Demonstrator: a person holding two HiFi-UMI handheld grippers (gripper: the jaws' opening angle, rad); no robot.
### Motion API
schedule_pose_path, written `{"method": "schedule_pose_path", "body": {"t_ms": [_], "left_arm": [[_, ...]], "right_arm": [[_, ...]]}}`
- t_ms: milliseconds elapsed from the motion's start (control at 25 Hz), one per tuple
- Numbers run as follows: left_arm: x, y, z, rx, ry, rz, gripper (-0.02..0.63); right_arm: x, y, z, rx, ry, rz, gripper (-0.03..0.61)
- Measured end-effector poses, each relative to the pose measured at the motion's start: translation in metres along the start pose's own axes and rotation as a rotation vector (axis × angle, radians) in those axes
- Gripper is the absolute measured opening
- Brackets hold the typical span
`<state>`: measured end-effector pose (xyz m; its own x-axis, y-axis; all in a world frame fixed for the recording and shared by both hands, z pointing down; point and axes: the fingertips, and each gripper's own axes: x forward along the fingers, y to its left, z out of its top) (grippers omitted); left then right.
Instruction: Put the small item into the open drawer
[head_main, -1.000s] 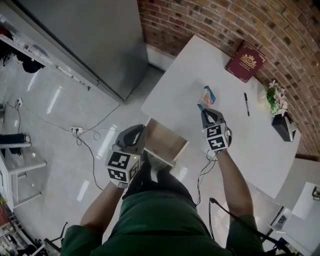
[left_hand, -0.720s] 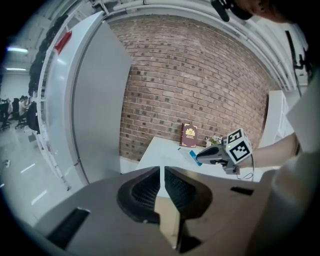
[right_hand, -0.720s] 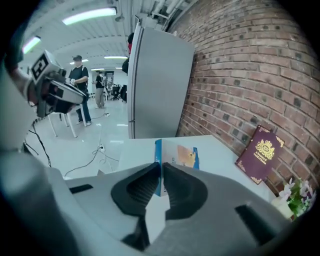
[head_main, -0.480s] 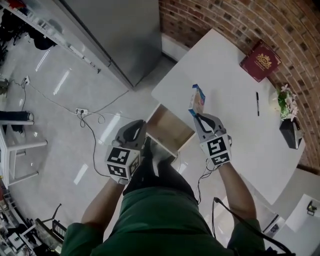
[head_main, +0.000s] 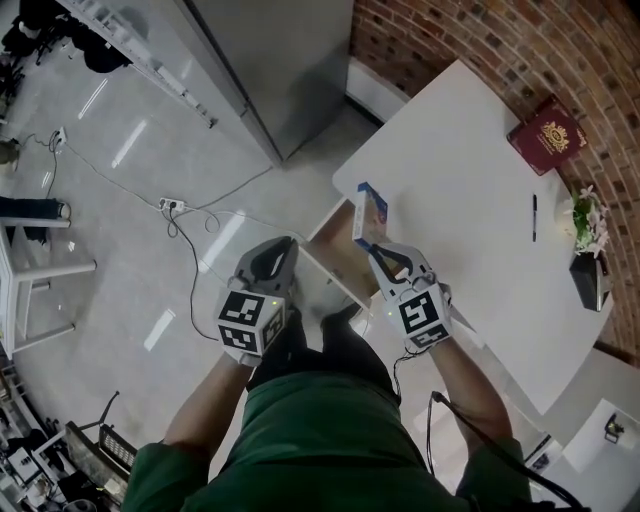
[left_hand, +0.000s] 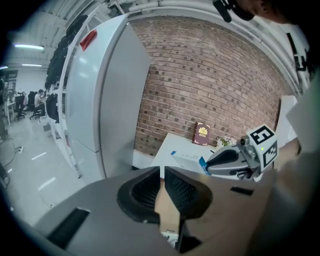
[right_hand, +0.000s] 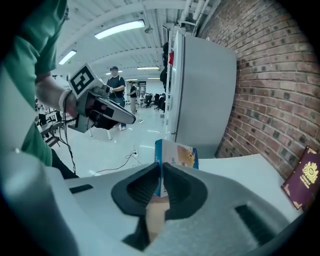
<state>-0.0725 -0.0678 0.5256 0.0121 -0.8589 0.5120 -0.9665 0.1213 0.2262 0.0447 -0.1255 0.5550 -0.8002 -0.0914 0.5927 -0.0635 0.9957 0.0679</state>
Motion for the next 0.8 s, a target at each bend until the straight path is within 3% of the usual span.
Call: {"method": "schedule_pose_path", "body": {"t_ms": [360,800], "left_arm": [[-0.005,0.062,-0.002,0.001,0.029,-0.031,0.025],[0.000,0.099,-0.013,0.031,0.089,-0.102,0.025]], "right_arm": [[0.038,0.026,0.008,0.065,0.051,-0.027,0.032],[0.080,0.062,-0.027,0.114,0.181,-0.024,0.032]]}}
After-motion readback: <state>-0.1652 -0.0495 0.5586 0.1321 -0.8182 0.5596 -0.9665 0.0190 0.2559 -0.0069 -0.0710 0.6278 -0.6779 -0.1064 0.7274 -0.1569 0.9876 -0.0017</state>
